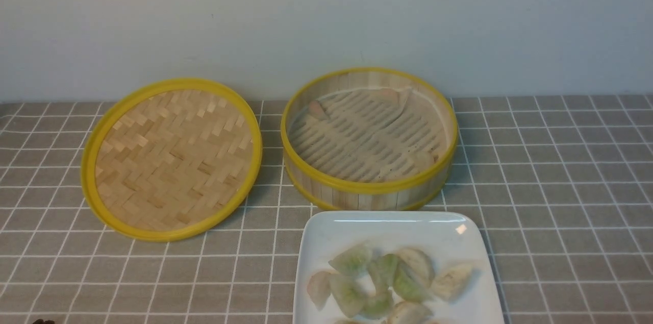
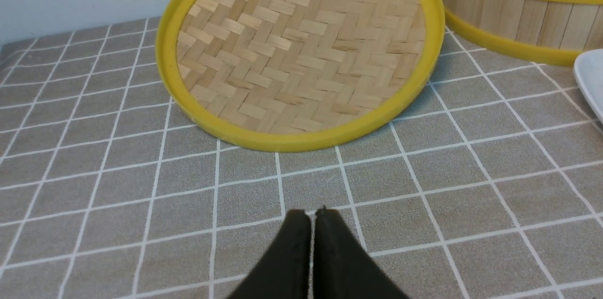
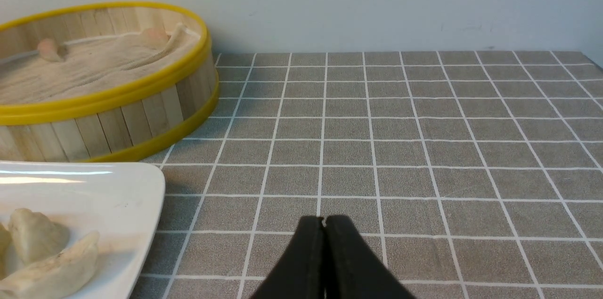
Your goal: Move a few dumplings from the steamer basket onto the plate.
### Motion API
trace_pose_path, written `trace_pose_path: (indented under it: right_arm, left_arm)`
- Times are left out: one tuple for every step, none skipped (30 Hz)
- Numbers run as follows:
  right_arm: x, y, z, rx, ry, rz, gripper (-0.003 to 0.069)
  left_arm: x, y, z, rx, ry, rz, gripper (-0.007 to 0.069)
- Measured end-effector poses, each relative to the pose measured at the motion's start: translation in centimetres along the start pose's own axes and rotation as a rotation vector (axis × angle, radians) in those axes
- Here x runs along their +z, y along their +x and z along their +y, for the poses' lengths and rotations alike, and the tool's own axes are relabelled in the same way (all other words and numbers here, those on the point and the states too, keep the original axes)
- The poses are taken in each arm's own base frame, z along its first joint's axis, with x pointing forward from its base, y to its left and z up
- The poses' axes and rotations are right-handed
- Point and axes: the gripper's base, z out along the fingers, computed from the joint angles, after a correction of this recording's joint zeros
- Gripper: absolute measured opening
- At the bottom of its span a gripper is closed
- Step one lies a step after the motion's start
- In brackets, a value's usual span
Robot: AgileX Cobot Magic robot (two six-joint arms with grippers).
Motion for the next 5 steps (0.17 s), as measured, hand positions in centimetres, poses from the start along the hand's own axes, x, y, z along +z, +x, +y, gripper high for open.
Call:
trace_pose_path:
  right_arm:
    - [0.0, 0.0, 0.0, 0.0, 0.0, 0.0, -0.0013]
    - [0.0, 0.0, 0.0, 0.0, 0.0, 0.0, -0.0013]
    - [0.0, 0.0, 0.0, 0.0, 0.0, 0.0, -0.0013]
    - [0.0, 0.0, 0.0, 0.0, 0.0, 0.0, -0.0013]
    - [0.0, 0.0, 0.0, 0.0, 0.0, 0.0, -0.0013]
  left_arm:
    - [0.0, 0.0, 0.0, 0.0, 0.0, 0.0, -0.0005]
    - [0.0, 0.0, 0.0, 0.0, 0.0, 0.0, -0.0005]
    - [0.0, 0.0, 0.0, 0.0, 0.0, 0.0, -0.0005]
    - [0.0, 0.0, 0.0, 0.0, 0.0, 0.0, -0.0005]
    - [0.0, 0.0, 0.0, 0.0, 0.0, 0.0, -0.0005]
